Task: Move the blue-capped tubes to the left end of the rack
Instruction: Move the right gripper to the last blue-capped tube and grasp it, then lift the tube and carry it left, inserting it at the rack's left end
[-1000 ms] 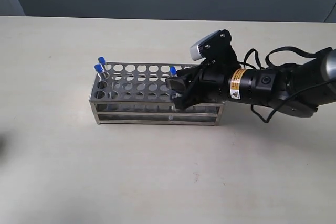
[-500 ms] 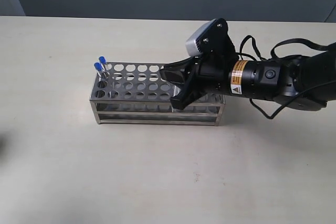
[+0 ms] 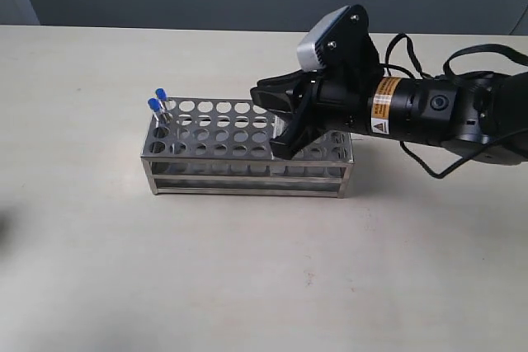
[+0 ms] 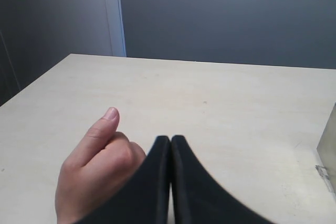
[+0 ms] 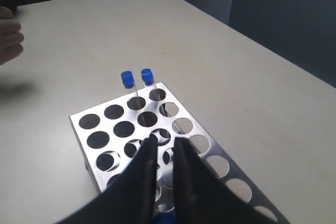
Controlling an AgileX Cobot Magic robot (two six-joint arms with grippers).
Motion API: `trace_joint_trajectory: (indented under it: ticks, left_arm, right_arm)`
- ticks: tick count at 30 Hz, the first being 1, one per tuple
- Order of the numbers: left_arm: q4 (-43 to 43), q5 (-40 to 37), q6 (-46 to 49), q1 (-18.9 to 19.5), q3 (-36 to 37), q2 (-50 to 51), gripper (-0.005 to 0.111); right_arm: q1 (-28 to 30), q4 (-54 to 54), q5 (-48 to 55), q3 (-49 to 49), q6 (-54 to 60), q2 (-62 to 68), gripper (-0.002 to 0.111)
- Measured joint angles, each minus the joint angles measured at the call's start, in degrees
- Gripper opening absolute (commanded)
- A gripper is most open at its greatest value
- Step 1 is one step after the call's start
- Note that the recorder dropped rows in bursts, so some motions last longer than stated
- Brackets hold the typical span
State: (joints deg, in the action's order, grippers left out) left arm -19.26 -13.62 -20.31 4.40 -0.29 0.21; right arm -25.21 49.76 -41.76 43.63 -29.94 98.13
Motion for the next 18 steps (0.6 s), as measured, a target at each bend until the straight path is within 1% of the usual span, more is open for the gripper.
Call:
trace_joint_trajectory:
  ticks: [7, 11, 18]
  left_arm:
    - [0.00, 0.00, 0.00, 0.00, 0.00, 0.00, 0.000]
    - [0.00, 0.00, 0.00, 0.00, 0.00, 0.00, 0.000]
    - [0.00, 0.00, 0.00, 0.00, 0.00, 0.00, 0.000]
  right_arm:
    - [0.00, 0.22, 0.02, 0.00, 0.67, -0.69, 0.000]
    - [0.00, 1.23, 0.02, 2.20, 0.67, -0.69, 0.000]
    - [0.00, 5.51, -0.06, 6.54, -3.69, -0.69, 0.000]
